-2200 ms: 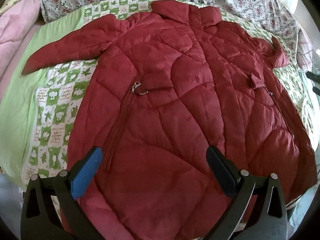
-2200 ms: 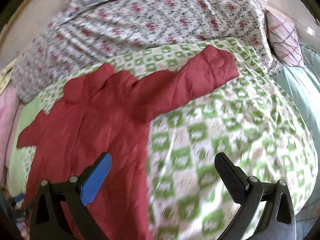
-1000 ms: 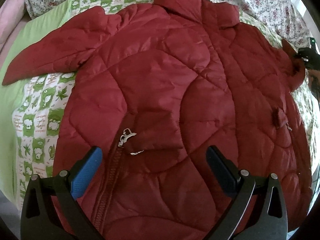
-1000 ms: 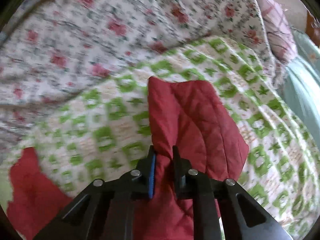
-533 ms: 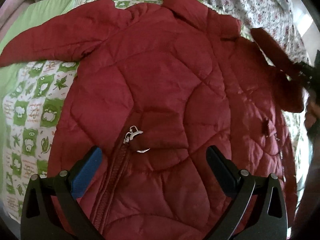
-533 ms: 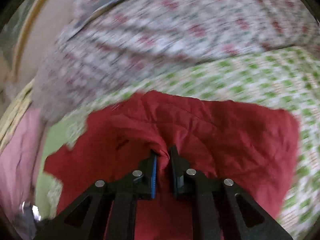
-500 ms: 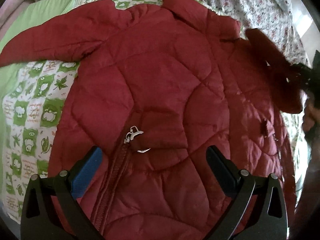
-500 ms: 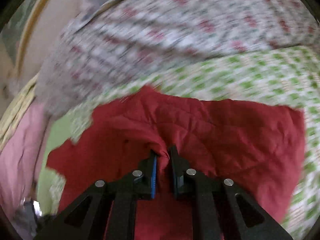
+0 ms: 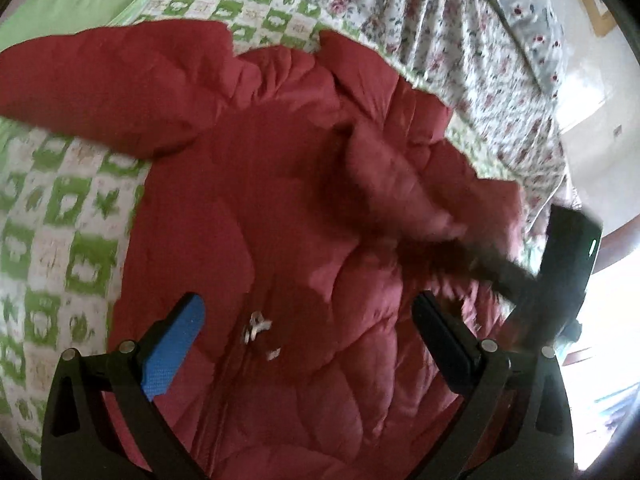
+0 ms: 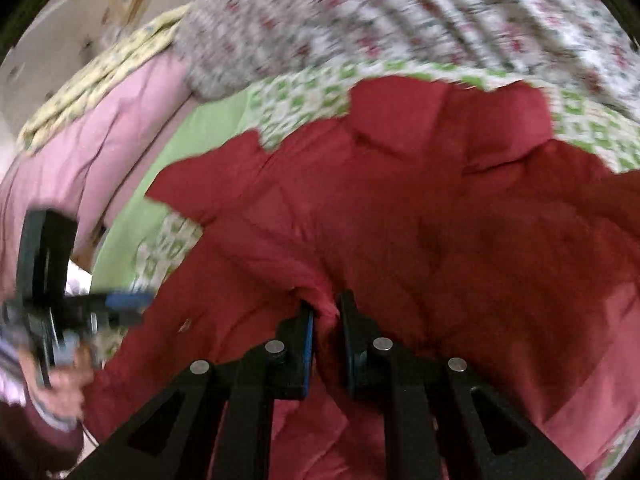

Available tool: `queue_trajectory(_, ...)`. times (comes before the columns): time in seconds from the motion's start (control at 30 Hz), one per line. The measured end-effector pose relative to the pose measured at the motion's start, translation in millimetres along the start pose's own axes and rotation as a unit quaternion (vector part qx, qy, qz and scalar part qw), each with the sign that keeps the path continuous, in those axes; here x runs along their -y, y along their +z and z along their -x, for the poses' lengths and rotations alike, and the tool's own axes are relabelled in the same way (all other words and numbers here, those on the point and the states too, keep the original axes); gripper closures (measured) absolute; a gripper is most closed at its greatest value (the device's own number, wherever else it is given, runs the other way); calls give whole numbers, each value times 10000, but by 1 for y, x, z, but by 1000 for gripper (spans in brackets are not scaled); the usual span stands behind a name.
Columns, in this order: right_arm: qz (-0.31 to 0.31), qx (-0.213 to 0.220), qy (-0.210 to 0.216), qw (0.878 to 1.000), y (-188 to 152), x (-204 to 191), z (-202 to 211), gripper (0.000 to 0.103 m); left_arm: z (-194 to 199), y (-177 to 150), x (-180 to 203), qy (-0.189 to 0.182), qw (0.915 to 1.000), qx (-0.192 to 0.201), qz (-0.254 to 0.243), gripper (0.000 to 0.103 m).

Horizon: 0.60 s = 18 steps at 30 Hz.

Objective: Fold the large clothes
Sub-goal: 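Carry the sleeve across the jacket body with the right gripper and release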

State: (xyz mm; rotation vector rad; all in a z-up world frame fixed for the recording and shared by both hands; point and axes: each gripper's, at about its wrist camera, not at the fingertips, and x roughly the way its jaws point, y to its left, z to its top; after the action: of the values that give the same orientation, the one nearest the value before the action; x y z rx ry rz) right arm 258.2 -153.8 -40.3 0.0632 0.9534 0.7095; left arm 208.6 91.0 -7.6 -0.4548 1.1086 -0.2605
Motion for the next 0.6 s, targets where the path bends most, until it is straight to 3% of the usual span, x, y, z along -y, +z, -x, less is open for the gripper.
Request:
queue_trajectory(0.23, 64, -259, -24, 9996, -11, -3, -8, 85, -34, 45, 5, -40, 9993, -336, -160, 1)
queue_trajectory(0.3, -20, -264, -10, 9997, -11, -1, -7, 85, -48, 52, 10, 28, 9986, -433, -299, 17)
queue_trajectory(0.37, -90, -284, -13, 9996, -12, 1, -5, 83, -64, 56, 18, -5, 9972, -580, -467, 58)
queue_trajectory(0.5, -167, -345, -100, 9992, -14, 0, -3, 77, -75, 57, 25, 70, 9957, -586, -719, 75)
queue_trajectory(0.57, -260, -340, -40, 9991, -15, 2, 2, 67, -69, 57, 26, 118, 9954, -480, -826, 85)
queue_trajectory(0.6, -327, -299, 35, 9990, -17, 3, 7, 54, -63, 57, 26, 166, 9950, -407, -893, 87)
